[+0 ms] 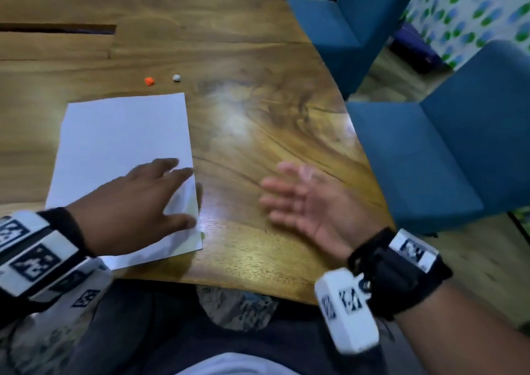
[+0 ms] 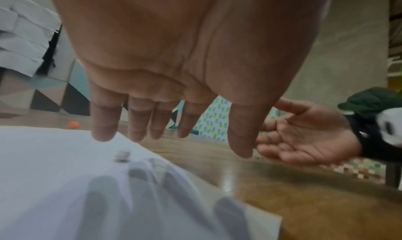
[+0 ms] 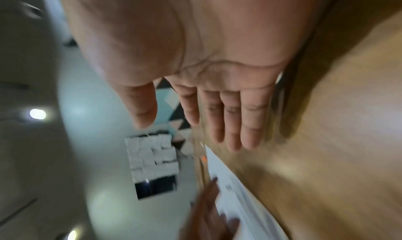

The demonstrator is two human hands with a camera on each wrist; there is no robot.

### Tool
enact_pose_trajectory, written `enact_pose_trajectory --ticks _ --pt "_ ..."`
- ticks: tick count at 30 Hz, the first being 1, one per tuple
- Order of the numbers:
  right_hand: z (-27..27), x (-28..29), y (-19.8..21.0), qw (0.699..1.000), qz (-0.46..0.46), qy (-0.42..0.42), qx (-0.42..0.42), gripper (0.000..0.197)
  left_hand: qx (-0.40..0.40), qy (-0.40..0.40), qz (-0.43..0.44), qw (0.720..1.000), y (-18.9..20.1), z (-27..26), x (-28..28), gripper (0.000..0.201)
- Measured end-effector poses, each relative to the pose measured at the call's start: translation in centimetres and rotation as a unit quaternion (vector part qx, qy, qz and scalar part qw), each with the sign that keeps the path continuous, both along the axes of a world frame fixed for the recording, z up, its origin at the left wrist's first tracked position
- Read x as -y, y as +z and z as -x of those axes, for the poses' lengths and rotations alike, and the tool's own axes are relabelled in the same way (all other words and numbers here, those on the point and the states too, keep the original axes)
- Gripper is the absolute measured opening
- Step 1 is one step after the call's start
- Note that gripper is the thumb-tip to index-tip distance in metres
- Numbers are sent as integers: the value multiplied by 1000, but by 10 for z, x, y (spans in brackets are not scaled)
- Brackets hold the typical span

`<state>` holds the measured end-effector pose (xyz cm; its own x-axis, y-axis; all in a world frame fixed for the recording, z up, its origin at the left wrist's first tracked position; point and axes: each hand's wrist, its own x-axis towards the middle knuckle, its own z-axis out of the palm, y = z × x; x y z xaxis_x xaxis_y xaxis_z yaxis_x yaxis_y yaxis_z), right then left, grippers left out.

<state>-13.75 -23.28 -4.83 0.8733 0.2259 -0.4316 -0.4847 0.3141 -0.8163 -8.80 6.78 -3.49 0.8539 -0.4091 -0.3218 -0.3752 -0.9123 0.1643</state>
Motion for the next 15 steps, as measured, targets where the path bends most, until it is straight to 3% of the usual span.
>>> enact_pose_trajectory --ticks 2,3,9,11,13,15 --pt "21 -20 -13 993 -27 107 -48 58 -5 -27 15 1000 4 0 24 86" --pt "23 -22 -17 991 -19 122 -55 61 -9 -38 16 999 6 -3 35 83" --pt "-41 31 -1 989 75 -128 -7 40 -24 -39 20 999 7 -56 85 68" --pt "-43 33 2 984 78 -157 15 39 -25 -22 2 999 7 -75 94 59" --pt "-33 22 -2 994 45 -102 4 42 -28 -9 -30 999 4 -89 100 53" --pt "-20 5 -8 999 20 15 -35 51 -29 -5 -61 998 -1 -94 108 54"
